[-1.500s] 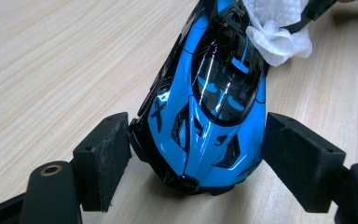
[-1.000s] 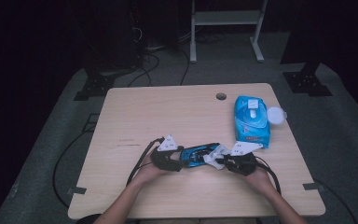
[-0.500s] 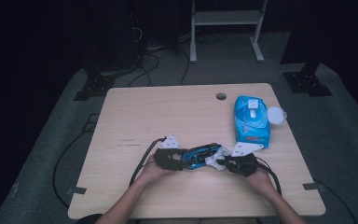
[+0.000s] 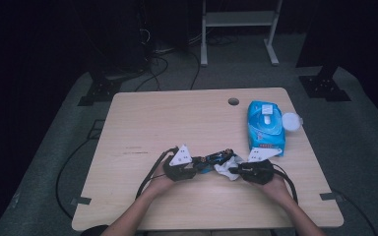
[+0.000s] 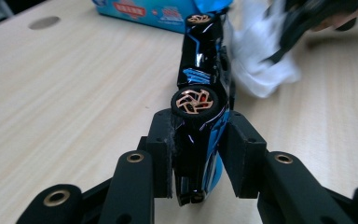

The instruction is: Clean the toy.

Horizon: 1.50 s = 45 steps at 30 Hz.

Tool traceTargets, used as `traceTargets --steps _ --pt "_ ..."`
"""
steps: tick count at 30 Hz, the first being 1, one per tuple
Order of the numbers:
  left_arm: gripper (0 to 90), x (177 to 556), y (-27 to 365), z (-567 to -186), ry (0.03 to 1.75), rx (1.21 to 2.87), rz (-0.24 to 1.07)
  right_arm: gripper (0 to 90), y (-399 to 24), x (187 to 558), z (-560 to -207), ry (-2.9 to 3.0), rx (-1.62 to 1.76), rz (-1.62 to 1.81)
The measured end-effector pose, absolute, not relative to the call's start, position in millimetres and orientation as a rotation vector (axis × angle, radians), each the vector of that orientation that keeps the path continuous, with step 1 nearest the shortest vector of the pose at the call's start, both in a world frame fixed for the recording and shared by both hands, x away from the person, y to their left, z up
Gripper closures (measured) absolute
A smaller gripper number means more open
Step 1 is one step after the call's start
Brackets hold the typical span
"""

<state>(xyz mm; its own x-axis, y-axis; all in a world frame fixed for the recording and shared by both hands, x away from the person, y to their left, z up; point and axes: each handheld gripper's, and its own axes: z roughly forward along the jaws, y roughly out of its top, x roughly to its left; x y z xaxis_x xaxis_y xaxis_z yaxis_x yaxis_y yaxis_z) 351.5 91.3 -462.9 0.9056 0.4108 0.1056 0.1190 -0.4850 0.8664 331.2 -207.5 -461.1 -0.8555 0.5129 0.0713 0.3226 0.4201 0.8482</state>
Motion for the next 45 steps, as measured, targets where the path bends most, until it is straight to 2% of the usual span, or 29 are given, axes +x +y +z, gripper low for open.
traceTargets --steps 7,15,23,32,41,45 --pt "66.3 356 94 -467 0.399 2.064 0.369 81.8 -186 331 -423 2.361 0.694 1.549" --pt "67.7 355 96 -468 0.399 2.080 0.359 81.5 -125 360 -434 2.456 0.753 1.456" --pt "68.6 355 95 -468 0.382 2.084 0.363 81.4 -155 364 -434 2.361 0.859 1.408" --pt "68.8 354 92 -468 0.391 2.089 0.379 81.3 -128 355 -436 2.402 0.774 1.453" --pt "68.7 357 93 -468 0.411 2.076 0.350 81.4 -168 368 -433 2.296 0.917 1.346" --pt "68.6 357 93 -468 0.415 2.078 0.344 81.4 -162 366 -434 2.296 0.913 1.368"
